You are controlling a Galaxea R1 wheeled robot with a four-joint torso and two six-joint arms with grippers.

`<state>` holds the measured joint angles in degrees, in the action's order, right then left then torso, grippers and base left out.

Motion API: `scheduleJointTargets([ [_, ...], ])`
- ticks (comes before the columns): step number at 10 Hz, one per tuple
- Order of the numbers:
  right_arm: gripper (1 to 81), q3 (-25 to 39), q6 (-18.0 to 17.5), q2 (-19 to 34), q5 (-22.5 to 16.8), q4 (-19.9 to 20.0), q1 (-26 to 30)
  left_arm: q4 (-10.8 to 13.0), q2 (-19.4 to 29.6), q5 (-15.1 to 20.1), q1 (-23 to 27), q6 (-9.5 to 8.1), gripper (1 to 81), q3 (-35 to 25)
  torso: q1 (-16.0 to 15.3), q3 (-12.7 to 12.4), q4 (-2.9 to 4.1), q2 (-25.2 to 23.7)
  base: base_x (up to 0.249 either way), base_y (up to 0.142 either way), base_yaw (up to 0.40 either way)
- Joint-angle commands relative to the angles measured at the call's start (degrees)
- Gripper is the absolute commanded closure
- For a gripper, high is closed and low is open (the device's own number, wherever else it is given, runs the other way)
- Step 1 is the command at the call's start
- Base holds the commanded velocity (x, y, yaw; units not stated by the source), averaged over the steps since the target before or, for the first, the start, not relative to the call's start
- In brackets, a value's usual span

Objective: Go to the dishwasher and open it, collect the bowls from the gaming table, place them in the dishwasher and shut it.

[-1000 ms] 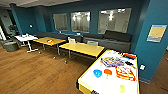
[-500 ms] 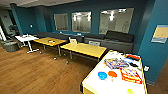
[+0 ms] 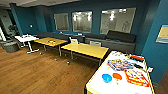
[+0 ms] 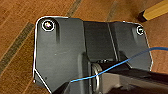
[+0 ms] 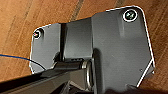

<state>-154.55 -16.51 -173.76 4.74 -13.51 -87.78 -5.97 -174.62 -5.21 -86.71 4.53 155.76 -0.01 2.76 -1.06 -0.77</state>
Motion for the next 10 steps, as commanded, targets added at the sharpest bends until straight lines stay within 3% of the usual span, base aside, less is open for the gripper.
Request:
scheduleJointTargets([
  [1, 1.0, 0.1, 0.2, 0.1, -2.5, 0.1, 2.8, 0.2, -0.1, 3.0, 2.6, 0.21, 1.0, -0.2, 0.0, 0.0, 0.0, 0.0, 0.097, 0.085, 0.0],
  [10, 1.0, 0.1, 0.2, 0.1, -2.5, 0.1, 2.7, 0.2, 0.0, 3.0, 2.7, 0.3, 1.0, -0.2, 0.0, 0.0, 0.0, 0.0, 0.0, 0.0, 0.0],
])
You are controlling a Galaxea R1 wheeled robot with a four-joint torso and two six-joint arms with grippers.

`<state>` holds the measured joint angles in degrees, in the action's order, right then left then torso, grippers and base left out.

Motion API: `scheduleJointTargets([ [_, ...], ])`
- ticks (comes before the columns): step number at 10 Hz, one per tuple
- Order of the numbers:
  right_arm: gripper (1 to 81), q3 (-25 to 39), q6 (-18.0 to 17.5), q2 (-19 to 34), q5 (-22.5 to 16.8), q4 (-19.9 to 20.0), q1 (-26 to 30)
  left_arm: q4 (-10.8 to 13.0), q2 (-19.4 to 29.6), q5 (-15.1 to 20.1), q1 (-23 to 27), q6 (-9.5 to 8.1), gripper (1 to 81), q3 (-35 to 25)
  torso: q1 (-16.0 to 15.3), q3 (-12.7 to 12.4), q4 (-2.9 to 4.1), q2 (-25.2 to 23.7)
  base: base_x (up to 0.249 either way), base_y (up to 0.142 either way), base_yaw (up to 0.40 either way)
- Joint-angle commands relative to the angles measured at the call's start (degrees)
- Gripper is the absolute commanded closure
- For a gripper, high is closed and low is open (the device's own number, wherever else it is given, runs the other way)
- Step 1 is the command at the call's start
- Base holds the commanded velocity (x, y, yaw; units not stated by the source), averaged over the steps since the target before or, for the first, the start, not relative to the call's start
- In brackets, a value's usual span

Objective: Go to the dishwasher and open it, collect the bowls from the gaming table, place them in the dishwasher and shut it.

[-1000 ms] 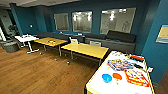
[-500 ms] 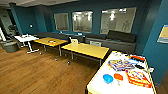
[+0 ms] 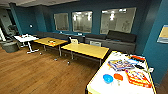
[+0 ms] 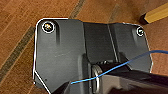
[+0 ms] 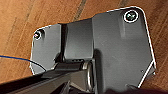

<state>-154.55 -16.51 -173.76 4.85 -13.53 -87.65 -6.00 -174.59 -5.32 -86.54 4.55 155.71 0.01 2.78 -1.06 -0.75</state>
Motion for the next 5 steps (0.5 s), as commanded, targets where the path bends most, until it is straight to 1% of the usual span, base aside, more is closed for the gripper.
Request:
scheduleJointTargets([
  [1, 1.0, 0.2, 0.2, 0.1, -2.7, 0.1, 2.6, 0.2, -0.1, 3.1, 2.5, 0.29, 1.0, -0.1, 0.0, 0.0, 0.0, 0.0, 0.0, 0.0, 0.0],
  [3, 1.0, 0.2, 0.2, 0.0, -2.7, 0.1, 2.7, -0.2, 0.3, 3.1, 2.6, 0.2, 1.0, -0.1, 0.0, 0.0, 0.0, 0.0, 0.0, 0.0, -0.127],
  [5, 1.0, 0.1, 0.2, 0.0, -2.7, 0.1, 2.7, -0.2, 0.4, 3.3, 2.6, 0.11, 1.0, -0.1, 0.0, 0.0, 0.0, 0.0, 0.0, 0.0, -0.256],
])
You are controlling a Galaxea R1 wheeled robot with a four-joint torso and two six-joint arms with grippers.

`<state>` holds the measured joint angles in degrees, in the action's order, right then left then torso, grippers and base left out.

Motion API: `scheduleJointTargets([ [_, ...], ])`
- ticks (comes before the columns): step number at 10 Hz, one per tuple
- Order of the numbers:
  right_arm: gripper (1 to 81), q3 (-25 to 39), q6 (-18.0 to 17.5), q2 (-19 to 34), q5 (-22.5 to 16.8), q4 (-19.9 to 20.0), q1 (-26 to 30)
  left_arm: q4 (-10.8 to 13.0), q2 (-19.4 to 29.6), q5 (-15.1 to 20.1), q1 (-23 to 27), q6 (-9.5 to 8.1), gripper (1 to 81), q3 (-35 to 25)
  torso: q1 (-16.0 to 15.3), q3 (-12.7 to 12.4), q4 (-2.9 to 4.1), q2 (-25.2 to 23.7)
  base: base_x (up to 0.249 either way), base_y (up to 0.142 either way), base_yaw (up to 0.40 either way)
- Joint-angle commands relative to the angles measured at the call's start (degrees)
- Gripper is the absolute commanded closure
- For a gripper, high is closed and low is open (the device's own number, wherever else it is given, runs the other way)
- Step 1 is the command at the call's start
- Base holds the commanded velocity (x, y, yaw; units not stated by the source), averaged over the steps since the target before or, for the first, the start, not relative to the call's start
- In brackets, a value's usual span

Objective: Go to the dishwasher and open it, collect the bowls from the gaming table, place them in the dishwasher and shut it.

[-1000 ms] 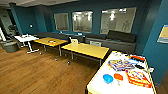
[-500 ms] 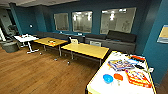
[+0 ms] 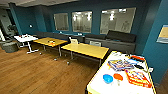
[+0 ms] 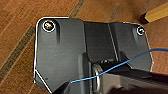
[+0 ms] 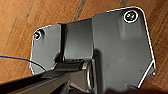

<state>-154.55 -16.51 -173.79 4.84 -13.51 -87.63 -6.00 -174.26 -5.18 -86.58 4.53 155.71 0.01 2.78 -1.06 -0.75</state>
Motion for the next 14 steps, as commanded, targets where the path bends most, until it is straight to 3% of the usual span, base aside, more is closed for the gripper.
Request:
scheduleJointTargets([
  [1, 1.0, 0.2, 0.2, 0.1, -2.6, 0.1, 2.6, 0.0, 0.0, 3.2, 2.5, 0.12, 1.0, -0.1, 0.0, 0.0, 0.0, 0.0, 0.0, 0.0, -0.288],
  [14, 1.0, 0.2, 0.2, 0.0, -2.6, 0.1, 2.7, -0.2, 0.0, 3.2, 2.7, 0.12, 1.0, -0.1, 0.0, 0.0, 0.0, 0.0, 0.0, 0.0, -0.306],
])
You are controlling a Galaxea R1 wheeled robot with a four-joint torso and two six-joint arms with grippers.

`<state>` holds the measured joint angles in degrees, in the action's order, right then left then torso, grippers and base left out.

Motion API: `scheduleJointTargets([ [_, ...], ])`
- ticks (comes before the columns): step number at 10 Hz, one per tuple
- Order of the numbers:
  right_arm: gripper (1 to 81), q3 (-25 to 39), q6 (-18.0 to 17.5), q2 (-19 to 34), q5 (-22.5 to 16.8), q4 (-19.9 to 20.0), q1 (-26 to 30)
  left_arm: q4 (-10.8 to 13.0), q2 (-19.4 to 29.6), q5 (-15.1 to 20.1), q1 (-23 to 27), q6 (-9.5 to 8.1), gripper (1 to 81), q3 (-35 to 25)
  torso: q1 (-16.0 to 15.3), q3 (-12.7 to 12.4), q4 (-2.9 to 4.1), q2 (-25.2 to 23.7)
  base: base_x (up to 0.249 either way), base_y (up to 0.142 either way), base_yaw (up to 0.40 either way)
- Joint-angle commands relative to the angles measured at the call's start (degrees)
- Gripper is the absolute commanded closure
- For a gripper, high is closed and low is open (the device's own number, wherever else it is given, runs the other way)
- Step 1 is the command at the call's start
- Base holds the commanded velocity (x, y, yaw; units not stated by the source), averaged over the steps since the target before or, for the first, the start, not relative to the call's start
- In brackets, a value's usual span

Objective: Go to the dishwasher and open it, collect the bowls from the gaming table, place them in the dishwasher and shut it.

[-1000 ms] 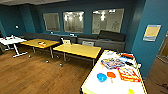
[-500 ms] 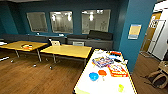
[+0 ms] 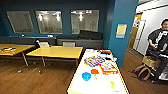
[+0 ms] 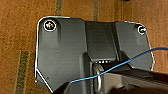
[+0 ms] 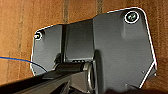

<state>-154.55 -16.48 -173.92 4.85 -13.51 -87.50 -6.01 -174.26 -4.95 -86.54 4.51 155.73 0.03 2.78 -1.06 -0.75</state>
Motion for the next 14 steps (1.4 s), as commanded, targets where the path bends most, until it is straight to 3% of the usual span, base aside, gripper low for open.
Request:
scheduleJointTargets([
  [1, 1.0, 0.2, 0.2, 0.1, -2.7, 0.1, 2.5, -0.1, 0.0, 2.9, 2.6, 0.32, 1.0, -0.2, 0.0, 0.0, 0.0, 0.0, 0.0, -0.193, 0.0],
  [4, 1.0, 0.2, 0.2, 0.1, -2.7, 0.1, 2.6, 0.1, -0.2, 2.6, 2.4, 0.41, 1.0, -0.2, 0.0, 0.0, 0.0, 0.0, 0.0, -0.111, 0.0],
  [10, 1.0, 0.0, 0.0, 0.0, -2.7, 0.2, 3.1, 0.1, -0.3, 2.5, 2.4, 0.32, 1.0, -0.2, 0.0, 0.0, 0.0, 0.0, 0.0, 0.0, 0.0],
  [14, 1.0, -0.1, 0.1, -0.5, -2.7, 0.1, 3.1, 0.3, -0.2, 2.5, 2.4, 0.32, 1.0, -0.2, 0.0, 0.0, 0.0, -0.1, 0.092, 0.0, 0.0],
])
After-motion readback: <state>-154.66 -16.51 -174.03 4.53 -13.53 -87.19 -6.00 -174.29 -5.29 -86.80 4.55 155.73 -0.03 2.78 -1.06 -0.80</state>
